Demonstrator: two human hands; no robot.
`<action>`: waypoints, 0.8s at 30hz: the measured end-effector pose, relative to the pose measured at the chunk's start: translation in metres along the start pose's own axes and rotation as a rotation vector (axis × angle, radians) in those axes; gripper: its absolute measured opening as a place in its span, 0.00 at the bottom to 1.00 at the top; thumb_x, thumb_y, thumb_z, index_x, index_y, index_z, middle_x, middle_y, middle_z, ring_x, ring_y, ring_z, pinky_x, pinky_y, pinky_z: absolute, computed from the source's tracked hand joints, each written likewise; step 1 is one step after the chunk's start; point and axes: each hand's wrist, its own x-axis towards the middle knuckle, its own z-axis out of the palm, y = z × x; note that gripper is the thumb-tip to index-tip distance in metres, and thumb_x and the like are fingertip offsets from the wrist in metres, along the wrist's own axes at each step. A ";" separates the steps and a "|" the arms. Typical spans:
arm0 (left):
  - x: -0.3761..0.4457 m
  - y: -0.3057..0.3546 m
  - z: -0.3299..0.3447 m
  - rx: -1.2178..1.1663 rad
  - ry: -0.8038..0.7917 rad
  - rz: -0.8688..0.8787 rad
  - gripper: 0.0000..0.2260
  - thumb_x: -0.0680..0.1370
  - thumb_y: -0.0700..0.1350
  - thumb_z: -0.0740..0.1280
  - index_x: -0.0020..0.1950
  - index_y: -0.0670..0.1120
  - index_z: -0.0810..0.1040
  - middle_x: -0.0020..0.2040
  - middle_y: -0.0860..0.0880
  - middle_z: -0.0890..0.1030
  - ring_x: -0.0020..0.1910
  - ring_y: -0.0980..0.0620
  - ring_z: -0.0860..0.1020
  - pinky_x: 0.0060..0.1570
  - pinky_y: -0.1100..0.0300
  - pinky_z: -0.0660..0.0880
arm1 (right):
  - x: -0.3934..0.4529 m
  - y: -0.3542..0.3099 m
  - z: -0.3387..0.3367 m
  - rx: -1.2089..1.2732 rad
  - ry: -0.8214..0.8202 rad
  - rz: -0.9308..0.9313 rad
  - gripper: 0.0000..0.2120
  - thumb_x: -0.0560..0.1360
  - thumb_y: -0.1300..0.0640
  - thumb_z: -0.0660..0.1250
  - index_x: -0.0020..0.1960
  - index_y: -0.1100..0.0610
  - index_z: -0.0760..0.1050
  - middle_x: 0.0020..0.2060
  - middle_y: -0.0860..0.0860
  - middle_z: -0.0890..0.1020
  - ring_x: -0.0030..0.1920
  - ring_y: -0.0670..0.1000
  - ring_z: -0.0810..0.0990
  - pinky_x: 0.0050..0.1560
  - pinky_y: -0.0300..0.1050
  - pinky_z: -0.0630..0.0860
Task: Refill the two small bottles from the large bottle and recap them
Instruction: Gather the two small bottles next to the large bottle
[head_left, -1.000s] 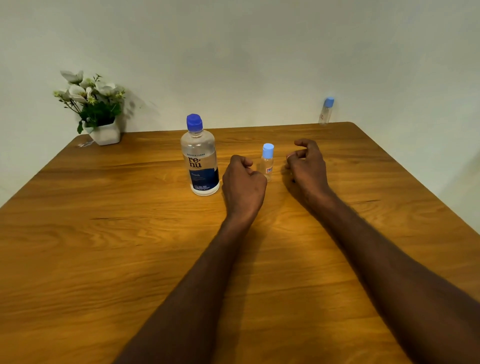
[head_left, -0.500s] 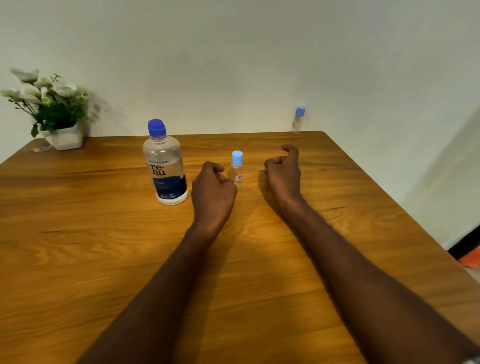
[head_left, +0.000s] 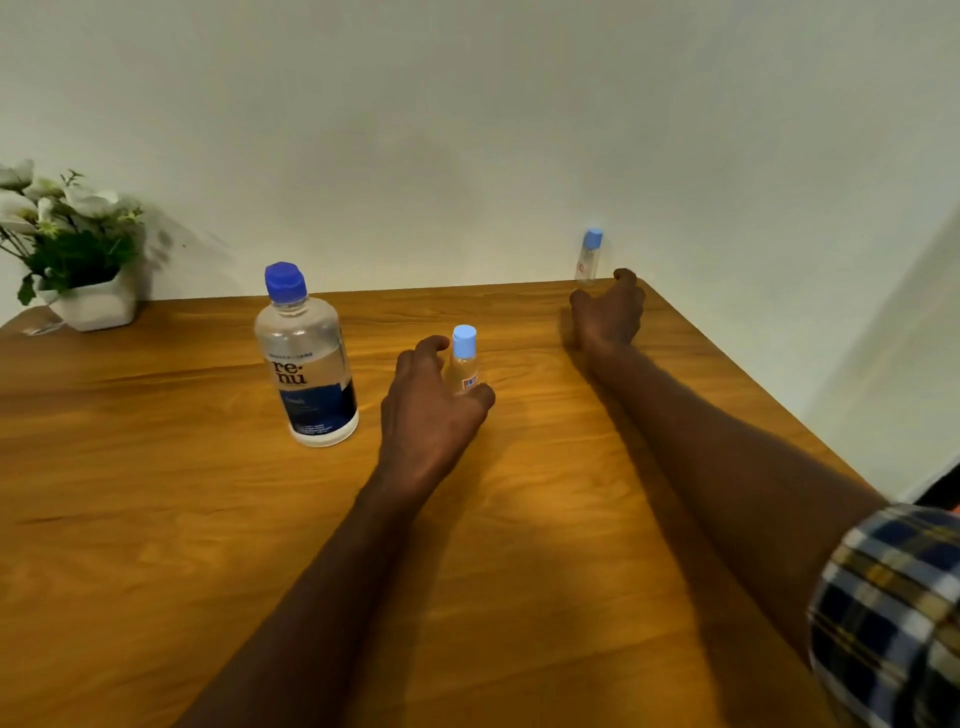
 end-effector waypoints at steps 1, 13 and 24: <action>0.002 -0.001 0.000 0.004 0.006 0.001 0.34 0.75 0.53 0.75 0.79 0.52 0.67 0.73 0.50 0.73 0.66 0.50 0.75 0.59 0.54 0.74 | 0.012 0.001 0.003 -0.011 -0.001 -0.002 0.32 0.79 0.54 0.73 0.78 0.57 0.64 0.72 0.57 0.72 0.70 0.58 0.74 0.68 0.52 0.73; 0.013 -0.007 0.008 0.121 0.009 -0.020 0.15 0.79 0.50 0.73 0.64 0.46 0.80 0.58 0.52 0.75 0.51 0.55 0.73 0.52 0.57 0.70 | 0.078 0.008 0.033 -0.146 -0.007 -0.059 0.26 0.76 0.45 0.76 0.68 0.57 0.74 0.62 0.55 0.82 0.61 0.58 0.81 0.52 0.47 0.73; 0.011 -0.007 0.008 0.129 -0.011 -0.011 0.16 0.80 0.49 0.72 0.67 0.47 0.80 0.59 0.51 0.74 0.50 0.56 0.72 0.50 0.61 0.67 | 0.071 0.013 0.029 -0.086 -0.093 -0.139 0.19 0.74 0.41 0.76 0.56 0.54 0.84 0.49 0.50 0.87 0.48 0.53 0.86 0.56 0.55 0.82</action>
